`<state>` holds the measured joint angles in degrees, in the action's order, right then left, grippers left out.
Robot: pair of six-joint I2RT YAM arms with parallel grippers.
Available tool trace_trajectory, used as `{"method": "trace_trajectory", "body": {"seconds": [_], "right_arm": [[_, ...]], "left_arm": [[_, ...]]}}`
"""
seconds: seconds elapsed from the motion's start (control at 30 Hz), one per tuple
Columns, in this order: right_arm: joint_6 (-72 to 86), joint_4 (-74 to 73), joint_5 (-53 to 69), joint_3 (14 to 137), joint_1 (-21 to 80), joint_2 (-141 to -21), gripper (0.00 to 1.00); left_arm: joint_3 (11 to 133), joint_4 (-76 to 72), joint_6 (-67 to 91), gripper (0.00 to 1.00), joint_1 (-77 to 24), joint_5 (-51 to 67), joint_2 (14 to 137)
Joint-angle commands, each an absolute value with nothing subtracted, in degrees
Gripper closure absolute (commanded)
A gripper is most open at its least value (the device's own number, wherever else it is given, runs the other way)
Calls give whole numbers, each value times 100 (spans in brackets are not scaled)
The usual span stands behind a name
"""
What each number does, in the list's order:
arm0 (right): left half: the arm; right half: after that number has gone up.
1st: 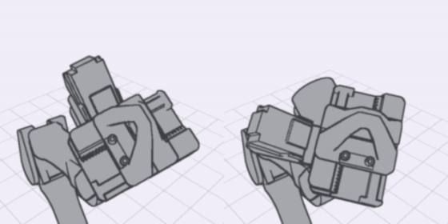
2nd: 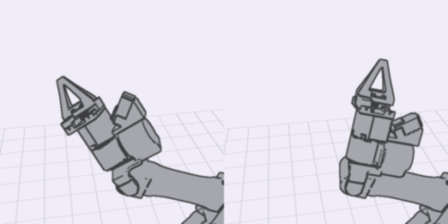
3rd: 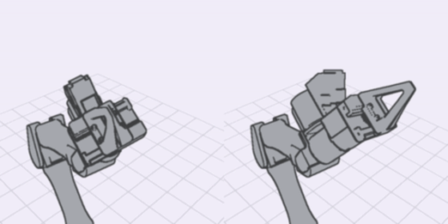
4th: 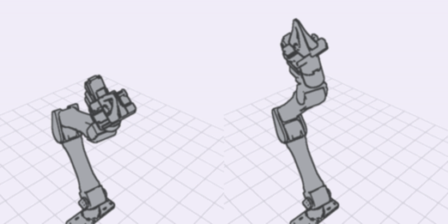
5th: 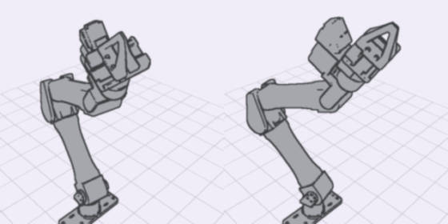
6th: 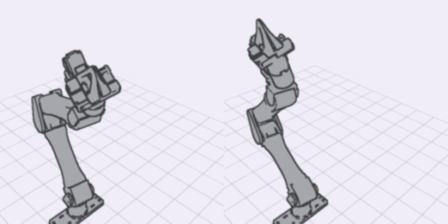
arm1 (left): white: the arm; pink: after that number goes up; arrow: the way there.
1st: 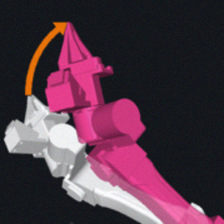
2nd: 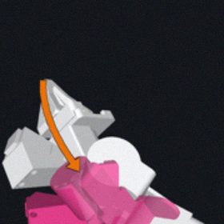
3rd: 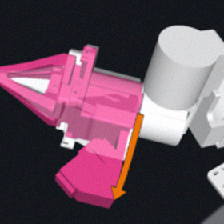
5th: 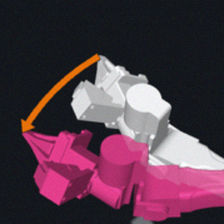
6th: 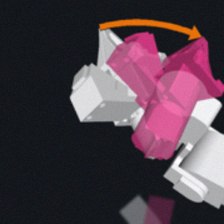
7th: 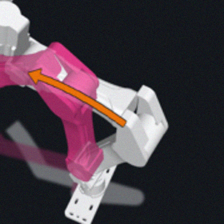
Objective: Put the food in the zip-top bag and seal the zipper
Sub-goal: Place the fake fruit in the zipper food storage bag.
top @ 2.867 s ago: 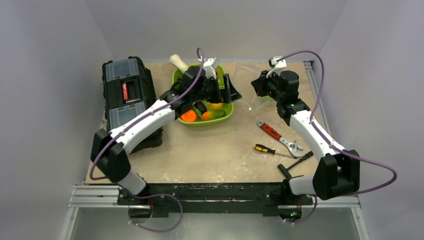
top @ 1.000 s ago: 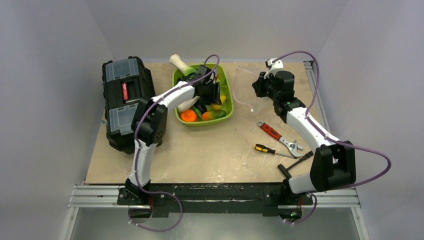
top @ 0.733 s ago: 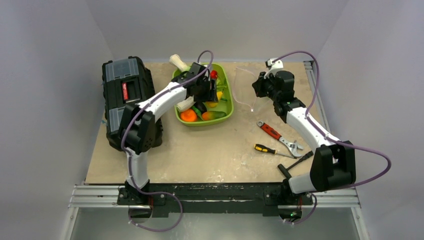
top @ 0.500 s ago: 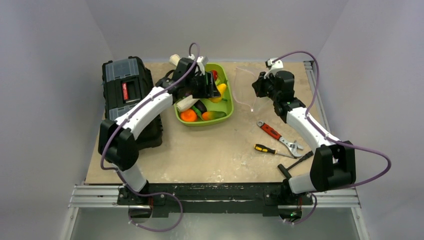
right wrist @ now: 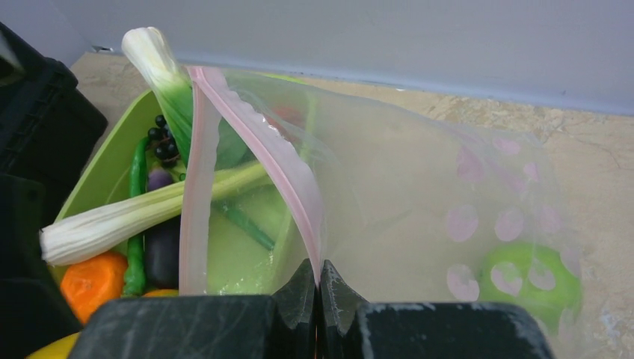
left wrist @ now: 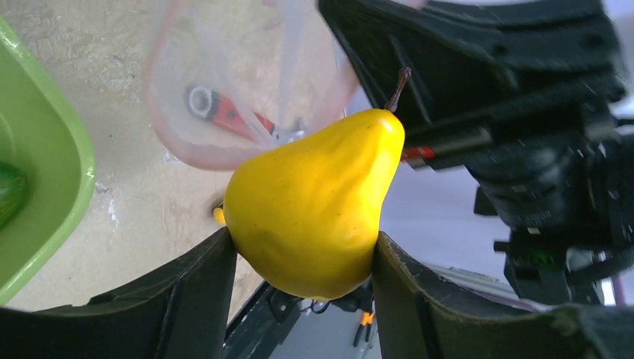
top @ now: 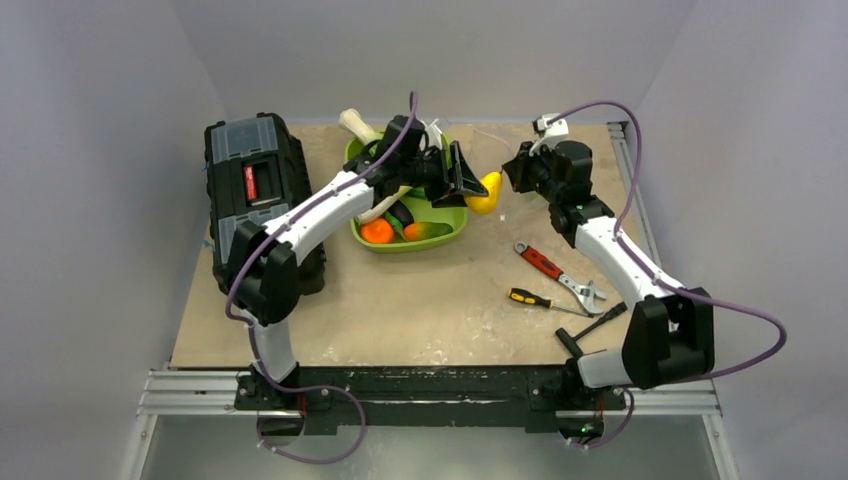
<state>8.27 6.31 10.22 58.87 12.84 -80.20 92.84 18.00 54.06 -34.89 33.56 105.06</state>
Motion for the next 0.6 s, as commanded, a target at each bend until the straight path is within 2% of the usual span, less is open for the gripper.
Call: {"method": "trace_trajectory", "body": {"seconds": [0.0,0.17,0.27,0.47,0.57], "right_arm": [[713,1044,1237,5906,1309,-7720,100],[672,1084,1477,5884,1308,-7636,100],[623,1128,1660,5858,1306,-7617,100],[593,1151,1766,5836,1310,-7583,100],[583,1151,1758,5828,1310,-7585,100]], "left_arm": [[9755,1499,6090,92,-3452,3477,10899],[10150,1529,6473,91,-3426,3566,11394],[10205,1404,6682,86,-3430,3484,11513],[10227,1291,6892,69,-3428,3455,11608],[10255,1332,6857,49,-3434,3420,11606]]}}
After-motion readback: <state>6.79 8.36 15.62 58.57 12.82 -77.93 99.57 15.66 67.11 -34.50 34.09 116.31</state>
